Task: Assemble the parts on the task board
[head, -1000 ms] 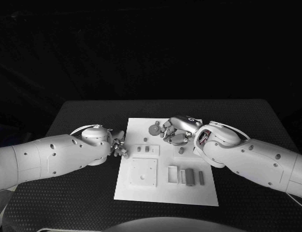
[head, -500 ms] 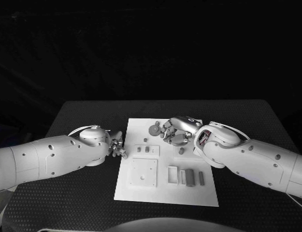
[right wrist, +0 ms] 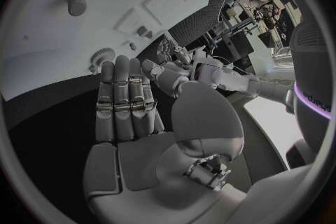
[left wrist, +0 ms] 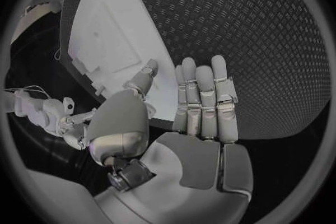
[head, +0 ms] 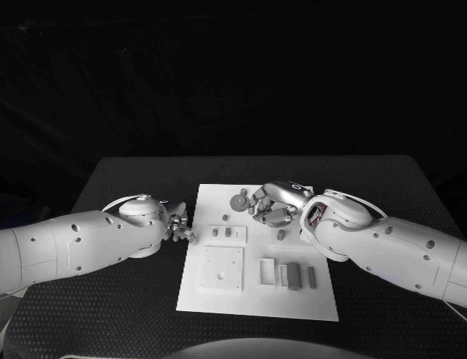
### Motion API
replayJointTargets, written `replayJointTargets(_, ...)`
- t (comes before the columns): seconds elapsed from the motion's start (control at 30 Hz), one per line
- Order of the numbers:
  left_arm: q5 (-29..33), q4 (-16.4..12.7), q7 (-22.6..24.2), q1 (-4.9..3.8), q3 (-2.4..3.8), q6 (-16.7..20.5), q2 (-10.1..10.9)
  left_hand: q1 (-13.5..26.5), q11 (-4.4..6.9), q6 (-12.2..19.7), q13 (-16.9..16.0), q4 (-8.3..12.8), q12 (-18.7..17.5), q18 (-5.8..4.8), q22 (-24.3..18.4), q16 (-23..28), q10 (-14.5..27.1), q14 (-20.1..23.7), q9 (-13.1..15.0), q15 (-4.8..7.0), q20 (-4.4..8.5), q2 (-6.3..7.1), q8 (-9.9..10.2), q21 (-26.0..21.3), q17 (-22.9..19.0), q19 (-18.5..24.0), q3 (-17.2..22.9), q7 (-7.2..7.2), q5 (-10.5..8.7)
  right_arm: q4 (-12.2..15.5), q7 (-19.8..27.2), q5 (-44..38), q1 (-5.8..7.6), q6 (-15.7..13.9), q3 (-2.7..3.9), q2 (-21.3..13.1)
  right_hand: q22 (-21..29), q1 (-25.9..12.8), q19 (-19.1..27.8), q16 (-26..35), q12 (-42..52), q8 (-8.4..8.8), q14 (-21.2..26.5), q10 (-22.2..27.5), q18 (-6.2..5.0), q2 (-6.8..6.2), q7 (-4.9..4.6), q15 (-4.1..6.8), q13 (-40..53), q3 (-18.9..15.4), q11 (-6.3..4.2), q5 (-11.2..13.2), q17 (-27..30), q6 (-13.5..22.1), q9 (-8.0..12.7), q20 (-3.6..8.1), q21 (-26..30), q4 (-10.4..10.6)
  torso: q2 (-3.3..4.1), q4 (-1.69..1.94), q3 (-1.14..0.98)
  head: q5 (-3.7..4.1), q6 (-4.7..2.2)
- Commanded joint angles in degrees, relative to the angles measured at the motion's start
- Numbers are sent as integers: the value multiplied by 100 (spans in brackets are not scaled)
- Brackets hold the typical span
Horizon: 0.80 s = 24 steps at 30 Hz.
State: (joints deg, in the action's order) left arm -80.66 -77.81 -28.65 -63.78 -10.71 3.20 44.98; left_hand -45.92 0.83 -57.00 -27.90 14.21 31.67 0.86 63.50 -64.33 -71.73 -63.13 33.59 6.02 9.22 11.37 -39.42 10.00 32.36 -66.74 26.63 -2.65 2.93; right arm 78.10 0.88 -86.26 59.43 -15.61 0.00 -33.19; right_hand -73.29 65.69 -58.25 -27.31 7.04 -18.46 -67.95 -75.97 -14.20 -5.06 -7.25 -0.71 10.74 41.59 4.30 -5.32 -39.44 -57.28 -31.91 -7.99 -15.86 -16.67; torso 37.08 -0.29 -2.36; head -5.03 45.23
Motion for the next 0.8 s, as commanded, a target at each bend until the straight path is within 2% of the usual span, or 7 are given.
replayJointTargets(0.03, 246, -51, 109, -2, 14, 293, 51, 50, 7, 29, 3, -71, -9, -86, -7, 37, 47, 27, -11, -11, -17, 112, 35, -41, -16, 41, -9, -16, -14, -8, 17, -18, -1, 56, 2, 3, -7, -47, 21, 32, -35, 28, -7, 37, -80, 10, 3, -19, 5, -8, -13, 10, -10, 40, -5, 1, 39, 2, 1, -1, 2, 3, -10)
replayJointTargets(0.13, 392, -104, 113, -5, 28, 361, 117, 169, 9, 52, -2, -75, 0, -83, -8, 33, 54, 29, -20, -13, -15, 201, 55, -61, -30, 47, -100, -26, -13, -16, 16, -18, -1, 51, 2, 3, -8, -47, 21, 33, -36, 28, -7, 38, -80, 10, 3, -19, 6, -8, -13, 10, -11, 40, -6, 1, 40, 2, -4, 1, 0, 3, -15)
replayJointTargets(0.2, 447, -132, 91, -6, 72, 418, 157, 247, 11, 57, -5, -85, 5, -85, -11, 33, 59, 32, -22, -11, -10, 250, 61, -73, -38, 46, -143, -28, -12, -23, 15, -18, -1, 51, 2, 2, -8, -47, 21, 34, -36, 29, -7, 38, -80, 10, 3, -20, 6, -8, -13, 10, -11, 41, -7, 1, 41, 2, -4, 2, 0, 10, -19)
replayJointTargets(0.27, 587, -155, 83, -8, 172, 484, 199, 391, 17, 57, -8, -143, 12, -83, -17, 32, 65, 35, -25, -7, 5, 372, 67, -92, -54, 34, -168, -23, -12, -26, 16, -18, -1, 50, 2, -4, -9, -48, 21, 34, -36, 29, -7, 38, -80, 10, 3, -20, 6, -8, -13, 10, -12, 41, -7, 1, 41, 2, -2, 6, 3, 14, -27)
replayJointTargets(0.37, 802, -175, 75, -10, 298, 571, 263, 436, 19, 56, -10, -181, 17, -86, -22, 29, 71, 35, -27, -2, 14, 416, 70, -108, -65, 27, -132, -20, -11, -28, 17, -16, -1, 48, 2, -8, -10, -48, 21, 35, -37, 30, -7, 38, -80, 10, 3, -20, 7, -8, -13, 11, -13, 41, -8, 1, 42, 1, -2, 9, 5, 17, -27)
replayJointTargets(0.53, 983, -199, 92, -34, 438, 708, 375, 455, 19, 57, -11, -205, 20, -86, -23, 27, 75, 37, -27, -2, 17, 431, 72, -118, -73, 22, -101, -21, -11, -32, 15, -15, -1, 45, 2, -16, -11, -48, 21, 37, -37, 30, -7, 38, -80, 10, 3, -20, 8, -7, -13, 10, -14, 41, -9, 1, 44, 1, 0, 9, 7, 12, -29)
replayJointTargets(0.8, 1172, -43, 234, -68, 453, 795, 494, 253, -52, 226, 6, -58, -30, -86, -28, 101, 234, 156, -57, -66, -45, 301, 167, -211, -152, 117, 5, -109, -10, -29, 15, -14, -1, 42, 2, -28, -13, -48, 21, 39, -38, 31, -7, 39, -80, 10, 3, -20, 9, -6, -12, 10, -16, 42, -11, 1, 46, 1, 0, 10, 5, -9, -39)
